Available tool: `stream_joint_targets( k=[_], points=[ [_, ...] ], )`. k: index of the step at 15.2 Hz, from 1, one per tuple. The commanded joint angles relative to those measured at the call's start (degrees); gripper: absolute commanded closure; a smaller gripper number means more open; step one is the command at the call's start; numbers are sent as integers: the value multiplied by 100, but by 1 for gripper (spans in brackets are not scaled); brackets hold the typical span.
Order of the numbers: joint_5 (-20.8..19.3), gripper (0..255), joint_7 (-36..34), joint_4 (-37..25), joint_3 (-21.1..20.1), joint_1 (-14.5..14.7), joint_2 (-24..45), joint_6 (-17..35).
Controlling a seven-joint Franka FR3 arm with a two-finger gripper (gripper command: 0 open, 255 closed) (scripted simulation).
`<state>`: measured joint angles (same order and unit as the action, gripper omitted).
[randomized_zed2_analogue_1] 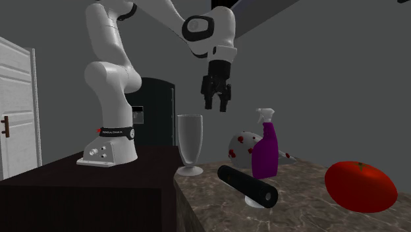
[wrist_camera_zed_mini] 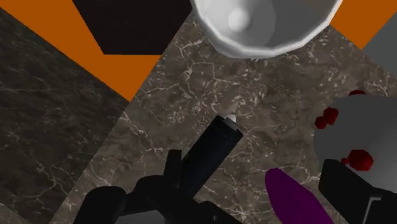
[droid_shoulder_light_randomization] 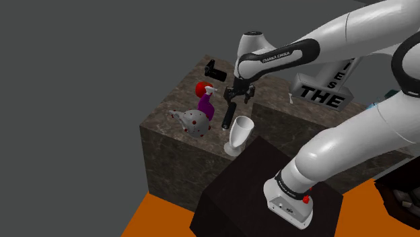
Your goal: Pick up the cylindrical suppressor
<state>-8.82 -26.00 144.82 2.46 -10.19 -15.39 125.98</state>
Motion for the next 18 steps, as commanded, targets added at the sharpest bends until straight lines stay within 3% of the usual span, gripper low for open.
stream_joint_targets(
  k=[1, 14, 18],
  points=[
    [-60, 0, -302, -61, 36, -110, 417, 421],
    [-262, 0, -2012, -1176, 513, -584, 3132, 2365],
    [-267, 0, -2074, -1221, 533, -591, 3405, 2599]
  ],
)
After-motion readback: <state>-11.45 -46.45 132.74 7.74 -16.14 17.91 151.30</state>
